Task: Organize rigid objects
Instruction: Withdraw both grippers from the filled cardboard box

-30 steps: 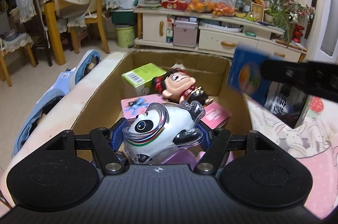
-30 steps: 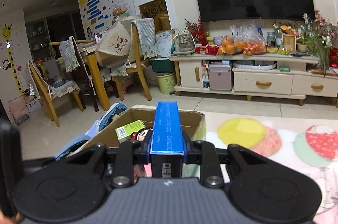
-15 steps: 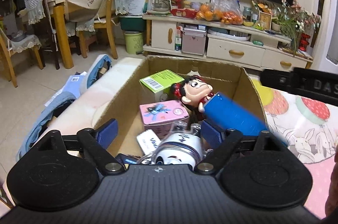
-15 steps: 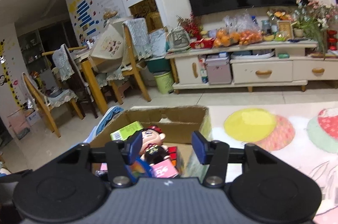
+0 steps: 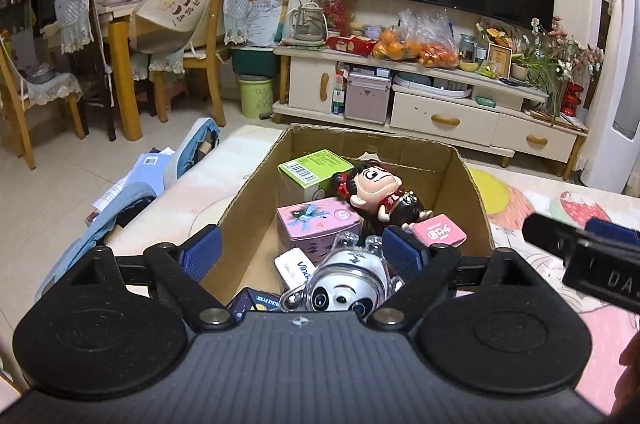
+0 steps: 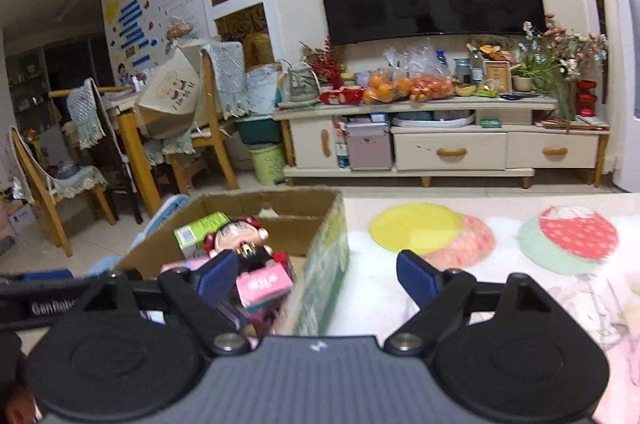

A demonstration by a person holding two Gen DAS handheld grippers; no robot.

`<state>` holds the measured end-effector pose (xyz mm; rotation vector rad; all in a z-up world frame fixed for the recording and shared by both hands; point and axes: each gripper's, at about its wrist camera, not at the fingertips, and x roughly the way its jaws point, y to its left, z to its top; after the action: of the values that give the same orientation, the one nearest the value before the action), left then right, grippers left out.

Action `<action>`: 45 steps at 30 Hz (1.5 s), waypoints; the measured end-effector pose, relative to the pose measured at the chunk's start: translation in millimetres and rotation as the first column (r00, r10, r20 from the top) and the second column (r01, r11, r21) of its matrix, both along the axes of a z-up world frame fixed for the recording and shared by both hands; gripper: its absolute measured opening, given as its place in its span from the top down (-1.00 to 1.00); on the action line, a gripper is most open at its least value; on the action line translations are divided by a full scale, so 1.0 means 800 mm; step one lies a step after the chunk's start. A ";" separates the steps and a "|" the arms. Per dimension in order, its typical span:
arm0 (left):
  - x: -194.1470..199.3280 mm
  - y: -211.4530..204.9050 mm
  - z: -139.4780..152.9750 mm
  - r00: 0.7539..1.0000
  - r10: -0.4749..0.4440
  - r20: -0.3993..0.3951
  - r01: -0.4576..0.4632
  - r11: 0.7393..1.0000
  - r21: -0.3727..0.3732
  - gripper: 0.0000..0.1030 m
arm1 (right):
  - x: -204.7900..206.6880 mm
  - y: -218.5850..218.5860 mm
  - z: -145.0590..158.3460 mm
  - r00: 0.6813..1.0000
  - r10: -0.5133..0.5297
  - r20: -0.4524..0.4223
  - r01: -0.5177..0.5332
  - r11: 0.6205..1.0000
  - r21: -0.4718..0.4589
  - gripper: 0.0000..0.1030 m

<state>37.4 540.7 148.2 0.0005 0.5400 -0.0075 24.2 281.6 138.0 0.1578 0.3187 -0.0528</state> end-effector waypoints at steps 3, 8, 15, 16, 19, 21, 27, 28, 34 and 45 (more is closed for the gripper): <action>-0.009 -0.003 0.000 1.000 -0.001 0.002 0.001 1.000 0.001 -1.00 | -0.011 -0.003 -0.001 0.999 -0.032 -0.021 0.032 0.999 0.026 -0.70; -0.028 -0.008 0.005 1.000 -0.003 0.017 0.003 1.000 0.005 -1.00 | -0.035 0.001 -0.003 0.998 -0.050 -0.029 0.051 0.998 0.032 -0.70; -0.054 -0.012 0.008 1.000 0.002 0.009 -0.002 1.000 0.009 -1.00 | -0.064 0.013 0.005 0.998 -0.054 -0.011 0.054 0.999 0.000 -0.70; -0.058 -0.012 0.009 1.000 0.005 0.008 -0.005 1.000 0.007 -1.00 | -0.068 0.014 0.005 0.998 -0.057 -0.009 0.057 0.998 -0.005 -0.70; -0.067 -0.011 0.011 1.000 0.019 0.002 -0.019 1.000 0.005 -1.00 | -0.080 0.019 0.003 0.998 -0.064 -0.011 0.063 0.998 -0.006 -0.70; -0.074 -0.010 0.013 1.000 0.019 0.004 -0.019 1.000 0.008 -1.00 | -0.089 0.020 0.001 0.998 -0.062 -0.015 0.062 0.998 -0.001 -0.70; -0.090 -0.013 0.017 1.000 0.006 0.021 -0.007 0.999 0.034 -1.00 | -0.113 0.031 0.003 1.000 -0.029 -0.011 0.029 1.000 0.000 -0.70; -0.093 -0.013 0.017 1.000 0.006 0.025 -0.007 0.999 0.035 -1.00 | -0.118 0.033 0.004 1.000 -0.026 -0.007 0.026 1.000 -0.003 -0.70; -0.105 -0.015 0.018 0.999 0.006 0.049 -0.008 0.999 0.043 -1.00 | -0.135 0.040 0.009 1.000 -0.009 0.011 0.009 1.000 -0.006 -0.70; -0.107 -0.018 0.012 0.998 0.004 0.060 -0.006 0.999 0.036 -1.00 | -0.148 0.048 0.005 1.000 0.005 0.024 -0.004 1.000 -0.031 -0.70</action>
<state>-48.6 526.5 157.8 0.0346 0.4805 0.0073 -94.1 319.8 141.9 0.1270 0.2942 -0.0511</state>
